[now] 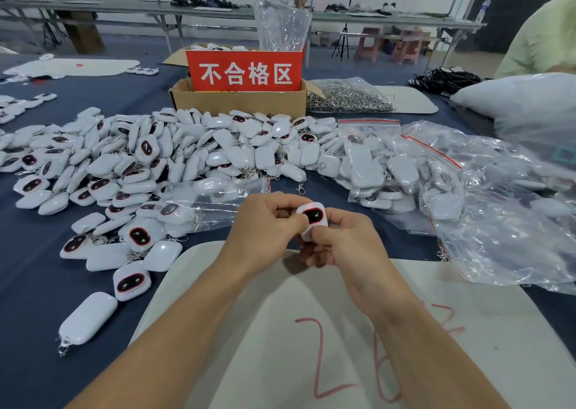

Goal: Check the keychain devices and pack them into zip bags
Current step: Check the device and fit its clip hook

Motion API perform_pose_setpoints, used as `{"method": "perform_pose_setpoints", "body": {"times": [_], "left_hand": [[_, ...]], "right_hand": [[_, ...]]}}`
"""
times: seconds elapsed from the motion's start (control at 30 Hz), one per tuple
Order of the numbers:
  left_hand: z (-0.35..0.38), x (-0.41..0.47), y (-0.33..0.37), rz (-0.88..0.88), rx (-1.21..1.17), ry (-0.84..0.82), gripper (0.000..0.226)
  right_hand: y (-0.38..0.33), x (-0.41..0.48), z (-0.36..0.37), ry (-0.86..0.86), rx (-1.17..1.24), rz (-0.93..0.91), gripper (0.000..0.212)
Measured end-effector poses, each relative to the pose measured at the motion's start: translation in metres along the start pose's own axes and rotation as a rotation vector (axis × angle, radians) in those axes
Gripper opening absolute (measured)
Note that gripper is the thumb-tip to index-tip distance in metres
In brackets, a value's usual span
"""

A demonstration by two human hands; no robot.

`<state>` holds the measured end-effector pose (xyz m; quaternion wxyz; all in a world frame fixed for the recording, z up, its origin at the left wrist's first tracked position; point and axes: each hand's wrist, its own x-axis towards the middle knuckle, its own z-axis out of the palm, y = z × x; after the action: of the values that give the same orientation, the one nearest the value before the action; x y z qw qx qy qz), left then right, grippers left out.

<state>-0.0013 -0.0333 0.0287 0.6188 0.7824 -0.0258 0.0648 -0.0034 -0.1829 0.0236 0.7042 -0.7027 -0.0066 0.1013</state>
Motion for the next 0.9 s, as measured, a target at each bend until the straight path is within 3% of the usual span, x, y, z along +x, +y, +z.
{"method": "perform_pose_setpoints", "body": {"times": [0.2, 0.3, 0.43, 0.53, 0.63, 0.77, 0.9], "left_hand": [[0.0016, -0.0025, 0.0016, 0.007, 0.000, 0.038, 0.021], [0.0060, -0.0017, 0.0010, -0.004, -0.021, 0.100, 0.026], [0.0092, -0.0016, -0.0014, -0.022, -0.108, 0.115, 0.033], [0.0075, 0.0009, -0.0010, 0.024, -0.128, 0.078, 0.028], [0.0022, 0.0033, 0.0010, 0.032, -0.120, 0.059, 0.022], [0.0002, 0.0025, 0.0025, -0.003, -0.114, 0.070, 0.031], [0.0008, 0.0021, 0.0035, -0.004, -0.113, 0.084, 0.029]], "right_hand": [[-0.0013, -0.0019, 0.0017, 0.038, -0.026, -0.056, 0.022], [0.0006, -0.0040, 0.0018, 0.205, -0.274, -0.237, 0.023], [0.0039, -0.0034, 0.0016, 0.265, -0.505, -0.365, 0.029], [0.0013, -0.0016, -0.0002, 0.183, -0.438, -0.319, 0.008], [-0.0007, -0.0023, 0.0005, 0.102, -0.379, -0.254, 0.029], [-0.0033, -0.0024, -0.0005, 0.088, -0.165, -0.194, 0.033], [-0.0039, -0.0038, -0.0018, 0.062, -0.103, -0.152, 0.031]]}}
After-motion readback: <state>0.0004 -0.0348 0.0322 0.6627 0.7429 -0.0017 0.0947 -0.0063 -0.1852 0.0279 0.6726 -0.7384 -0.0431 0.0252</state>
